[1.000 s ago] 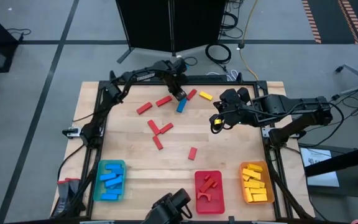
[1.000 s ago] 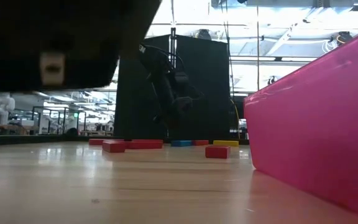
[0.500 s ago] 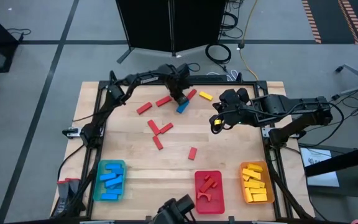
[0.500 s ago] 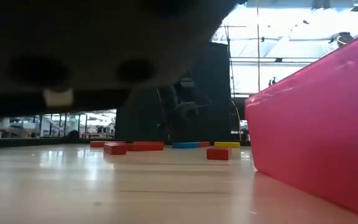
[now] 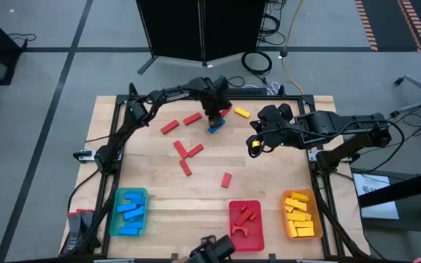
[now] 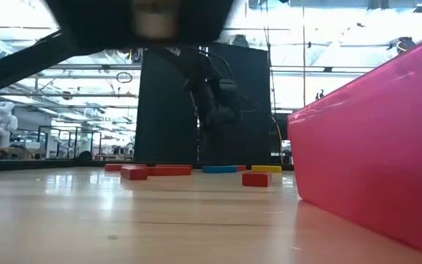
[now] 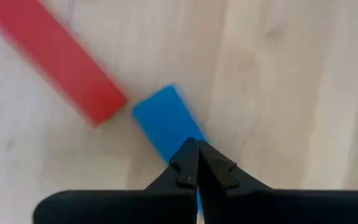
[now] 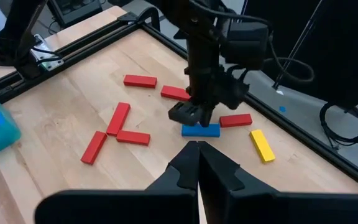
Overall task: Sort blocks
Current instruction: Put the blue block into the blue bin
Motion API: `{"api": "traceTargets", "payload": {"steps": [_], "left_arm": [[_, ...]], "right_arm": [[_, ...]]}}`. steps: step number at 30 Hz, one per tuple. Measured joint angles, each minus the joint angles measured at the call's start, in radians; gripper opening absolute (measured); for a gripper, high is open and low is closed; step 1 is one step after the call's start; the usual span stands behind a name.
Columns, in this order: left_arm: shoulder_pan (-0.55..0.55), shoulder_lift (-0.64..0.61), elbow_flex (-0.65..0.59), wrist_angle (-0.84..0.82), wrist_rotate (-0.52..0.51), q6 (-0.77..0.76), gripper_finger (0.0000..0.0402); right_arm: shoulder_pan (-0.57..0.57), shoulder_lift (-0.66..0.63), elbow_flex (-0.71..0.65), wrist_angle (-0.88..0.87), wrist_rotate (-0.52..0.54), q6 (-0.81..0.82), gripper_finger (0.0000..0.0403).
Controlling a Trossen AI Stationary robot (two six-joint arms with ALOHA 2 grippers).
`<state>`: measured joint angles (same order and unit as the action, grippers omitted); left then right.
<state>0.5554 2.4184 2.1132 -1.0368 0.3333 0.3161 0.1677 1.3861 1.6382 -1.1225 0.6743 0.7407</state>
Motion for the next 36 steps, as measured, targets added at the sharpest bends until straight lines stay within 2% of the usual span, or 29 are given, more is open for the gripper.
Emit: {"api": "traceTargets", "payload": {"steps": [3,4,8,10,13,17,20,22,24,25,27,30,34,36], "left_arm": [[-0.002,0.0,0.017,-0.056,-0.229,-0.043,0.0],[0.005,0.0,0.023,-0.079,-0.261,-0.06,0.0],[0.033,-0.006,0.026,-0.11,-0.263,-0.069,0.0],[0.04,0.001,0.026,-0.099,-0.21,-0.068,0.0],[0.039,0.025,0.026,-0.062,-0.067,-0.075,0.0],[0.019,0.053,0.049,-0.084,-0.085,-0.09,0.0],[0.031,0.042,0.055,-0.108,-0.037,-0.095,0.0],[0.047,0.05,0.051,-0.132,0.039,-0.119,0.0],[0.059,0.053,0.05,-0.144,0.21,-0.136,0.0],[0.063,0.051,0.05,-0.142,0.257,-0.158,0.0],[0.055,0.046,0.056,-0.116,0.268,-0.244,0.0],[0.038,0.049,0.076,-0.086,0.166,-0.427,0.0],[0.025,0.048,0.113,-0.106,-0.133,-0.596,0.0],[0.027,0.048,0.12,-0.125,-0.139,-0.69,0.0]], "right_arm": [[0.0,0.0,0.0,0.002,-0.002,0.001,0.0],[0.0,0.0,0.0,0.005,-0.008,0.002,0.0],[0.001,0.0,0.0,0.015,-0.028,0.003,0.0],[0.005,0.0,0.0,0.021,-0.028,0.003,0.0],[0.005,0.0,0.0,0.032,-0.032,0.003,0.0],[0.006,0.0,0.0,0.054,-0.052,0.001,0.0],[0.009,0.0,0.0,0.064,-0.052,0.0,0.0],[0.009,0.0,0.0,0.076,-0.052,0.0,0.0],[0.011,0.0,0.0,0.087,-0.052,-0.003,0.0],[0.011,0.0,0.0,0.092,-0.052,-0.012,0.0],[0.011,0.0,0.0,0.111,-0.051,-0.026,0.0],[0.011,0.0,0.0,0.124,-0.051,-0.031,0.0],[0.017,0.0,0.0,0.129,-0.051,-0.028,0.0],[0.024,0.0,0.0,0.129,-0.052,-0.026,0.0]]}}
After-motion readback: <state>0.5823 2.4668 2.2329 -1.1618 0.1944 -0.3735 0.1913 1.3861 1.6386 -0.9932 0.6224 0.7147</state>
